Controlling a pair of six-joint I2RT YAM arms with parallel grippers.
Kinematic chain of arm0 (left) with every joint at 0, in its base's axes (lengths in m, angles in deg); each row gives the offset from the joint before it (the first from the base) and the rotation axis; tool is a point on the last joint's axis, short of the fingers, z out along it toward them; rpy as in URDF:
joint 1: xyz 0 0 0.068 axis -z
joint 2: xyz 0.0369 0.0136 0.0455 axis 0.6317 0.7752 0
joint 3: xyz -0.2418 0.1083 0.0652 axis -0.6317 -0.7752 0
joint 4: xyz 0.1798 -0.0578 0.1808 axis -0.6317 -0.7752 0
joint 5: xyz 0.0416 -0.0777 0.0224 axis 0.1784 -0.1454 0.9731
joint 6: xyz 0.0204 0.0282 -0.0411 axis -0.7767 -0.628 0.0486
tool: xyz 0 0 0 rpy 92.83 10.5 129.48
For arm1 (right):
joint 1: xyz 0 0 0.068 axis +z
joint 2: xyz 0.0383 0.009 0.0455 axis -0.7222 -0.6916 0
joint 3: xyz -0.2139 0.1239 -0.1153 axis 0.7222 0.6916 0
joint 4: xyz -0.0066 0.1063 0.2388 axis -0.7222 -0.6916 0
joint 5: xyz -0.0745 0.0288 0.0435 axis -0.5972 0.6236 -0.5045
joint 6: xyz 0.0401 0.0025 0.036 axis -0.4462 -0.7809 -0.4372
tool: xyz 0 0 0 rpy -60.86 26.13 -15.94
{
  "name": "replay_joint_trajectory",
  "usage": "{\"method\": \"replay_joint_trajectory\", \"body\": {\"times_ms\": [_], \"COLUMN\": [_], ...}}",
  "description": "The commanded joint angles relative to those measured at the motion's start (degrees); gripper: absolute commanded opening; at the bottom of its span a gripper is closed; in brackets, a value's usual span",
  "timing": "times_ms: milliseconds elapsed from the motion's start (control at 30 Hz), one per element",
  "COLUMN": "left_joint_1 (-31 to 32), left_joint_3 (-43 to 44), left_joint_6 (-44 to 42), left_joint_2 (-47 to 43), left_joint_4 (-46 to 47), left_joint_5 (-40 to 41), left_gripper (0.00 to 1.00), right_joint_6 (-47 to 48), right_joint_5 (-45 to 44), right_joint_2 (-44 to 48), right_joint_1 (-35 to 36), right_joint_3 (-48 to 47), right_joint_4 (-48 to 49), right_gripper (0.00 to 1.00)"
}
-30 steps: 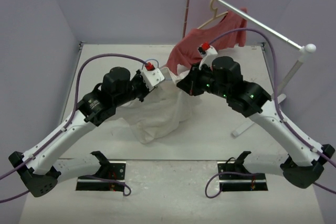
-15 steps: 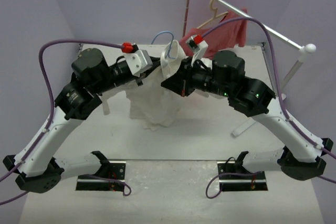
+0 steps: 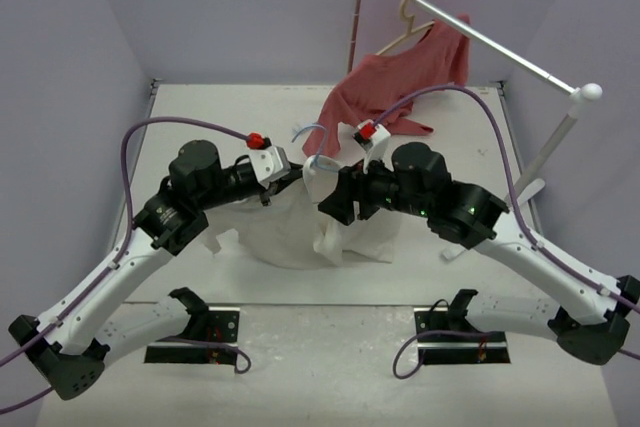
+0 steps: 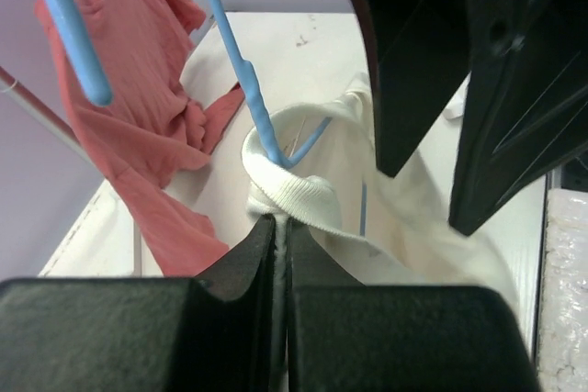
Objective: Place the t-shirt on the hanger
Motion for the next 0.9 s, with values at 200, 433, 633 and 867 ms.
{"method": "replay_joint_trajectory", "body": {"times_ms": [200,433,633,867], "left_joint_1": [-1.56,-1.95,-1.95,-1.95], "left_joint_3": [-10.61,-9.05,-6.34,-7.05], "left_joint_6": [5.28,5.24,5.83,6.24], "left_joint_2": [-3.04,-1.31,1.56,1.78], "left_joint_4": [21.32,20.70,17.18,17.89], "left_joint_5": [-8.43,-14.13,-15.91,-19.08], "left_gripper": [0.00,0.00,0.00,0.00], "right_joint_6": [18.39,30.82,31.00,27.36], "right_joint_5": [-13.21,-8.57,-7.38,6.23], "right_joint_2": [13.82,12.21,8.98,8.16], "right_joint_1": [-1.71,-1.61,-1.49,-1.58], "right_joint_3": [5.25,7.15,5.51,0.94], "right_joint_4": [0.50,3.98,9.10,14.03], "right_gripper": [0.64,0.64,0.61,0.66]}}
